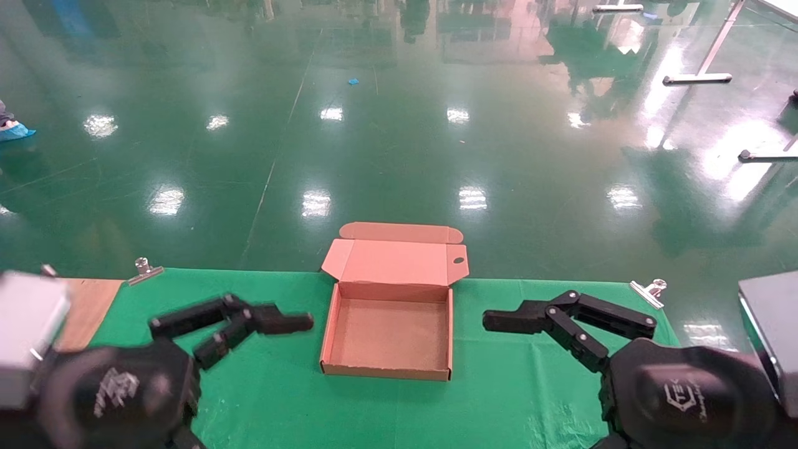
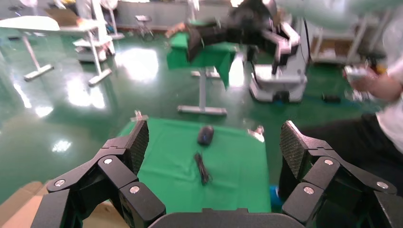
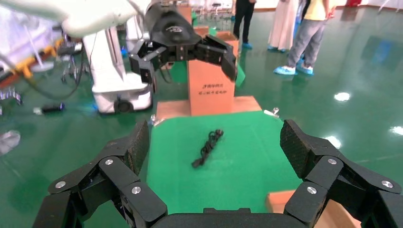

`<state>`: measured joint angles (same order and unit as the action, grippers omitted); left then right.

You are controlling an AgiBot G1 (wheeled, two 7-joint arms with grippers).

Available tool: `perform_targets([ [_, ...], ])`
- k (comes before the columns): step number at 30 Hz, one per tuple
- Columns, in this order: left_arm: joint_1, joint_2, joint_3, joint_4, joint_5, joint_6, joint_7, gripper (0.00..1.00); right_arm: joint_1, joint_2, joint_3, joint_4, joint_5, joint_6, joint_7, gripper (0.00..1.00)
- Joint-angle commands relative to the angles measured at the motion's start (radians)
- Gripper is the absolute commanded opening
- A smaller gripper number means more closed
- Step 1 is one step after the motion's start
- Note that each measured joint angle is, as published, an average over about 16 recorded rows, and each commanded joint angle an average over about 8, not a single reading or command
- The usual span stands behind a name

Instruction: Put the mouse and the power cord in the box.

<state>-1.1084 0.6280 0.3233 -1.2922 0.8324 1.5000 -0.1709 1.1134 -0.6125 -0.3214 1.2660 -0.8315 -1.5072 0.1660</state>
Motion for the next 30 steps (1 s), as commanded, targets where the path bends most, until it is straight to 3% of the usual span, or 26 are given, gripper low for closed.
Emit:
perform_targets([
  [1,-0.004,0.003,0.008,-0.008,0.021,0.0,0.005,1.0,0.003,0.004,-0.006,0.0,-0.018,-0.002,-0.003,1.0],
  [10,-0.146,0.068,0.164,0.052,0.392,0.032,0.076,1.0,0.188,-0.051,-0.181,-0.067,-0.412,-0.06,-0.088,1.0],
  [19,-0.254,0.144,0.306,0.26,0.758,0.0,0.268,1.0,0.362,-0.169,-0.417,-0.12,-0.851,-0.056,-0.16,1.0],
  [25,-0.313,0.197,0.372,0.485,0.921,-0.058,0.441,1.0,0.422,-0.26,-0.518,-0.211,-1.045,-0.03,-0.212,1.0],
  [30,-0.355,0.245,0.401,0.684,0.984,-0.104,0.561,1.0,0.438,-0.33,-0.569,-0.307,-1.142,0.005,-0.239,1.0],
])
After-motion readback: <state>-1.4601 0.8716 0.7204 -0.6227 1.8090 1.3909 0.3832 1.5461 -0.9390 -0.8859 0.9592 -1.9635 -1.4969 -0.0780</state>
